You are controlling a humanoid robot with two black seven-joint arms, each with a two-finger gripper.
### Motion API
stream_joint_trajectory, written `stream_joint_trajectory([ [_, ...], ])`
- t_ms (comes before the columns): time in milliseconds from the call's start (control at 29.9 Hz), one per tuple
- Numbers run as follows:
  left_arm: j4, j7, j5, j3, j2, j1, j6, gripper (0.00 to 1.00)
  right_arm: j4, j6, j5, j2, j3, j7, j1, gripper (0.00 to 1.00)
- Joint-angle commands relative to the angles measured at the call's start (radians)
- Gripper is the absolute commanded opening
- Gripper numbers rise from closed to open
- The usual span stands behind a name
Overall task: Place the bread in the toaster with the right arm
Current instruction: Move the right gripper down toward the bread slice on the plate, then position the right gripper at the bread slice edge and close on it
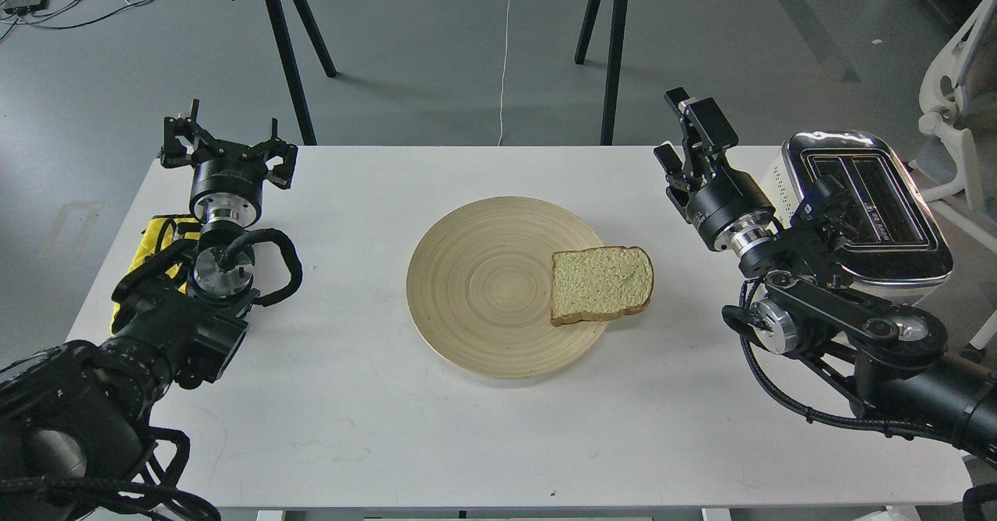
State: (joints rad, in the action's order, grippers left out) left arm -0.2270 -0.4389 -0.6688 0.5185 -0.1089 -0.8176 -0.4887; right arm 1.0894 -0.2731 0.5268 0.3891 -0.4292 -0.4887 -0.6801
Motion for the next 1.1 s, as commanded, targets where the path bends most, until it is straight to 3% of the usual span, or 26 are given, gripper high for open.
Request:
stream_joint_trajectory([
  [0, 0.0, 0.0, 0.0, 0.0, 0.0, 0.0, 0.0, 1.0, 0.004, -0.044, 0.012, 0.019, 0.072, 0.0, 0.008, 0.99],
  [435, 0.0, 0.0, 0.0, 0.0, 0.0, 0.0, 0.0, 1.0, -0.006, -0.173, 0.012, 0.019, 0.147, 0.0, 0.092, 0.99],
  [769, 0.0, 0.0, 0.0, 0.0, 0.0, 0.0, 0.0, 1.0, -0.032, -0.186, 0.018, 0.011, 0.148, 0.0, 0.166, 0.99],
  [1070, 0.0, 0.0, 0.0, 0.0, 0.0, 0.0, 0.0, 1.0, -0.101, -0.216, 0.018, -0.064, 0.224, 0.0, 0.185, 0.99],
])
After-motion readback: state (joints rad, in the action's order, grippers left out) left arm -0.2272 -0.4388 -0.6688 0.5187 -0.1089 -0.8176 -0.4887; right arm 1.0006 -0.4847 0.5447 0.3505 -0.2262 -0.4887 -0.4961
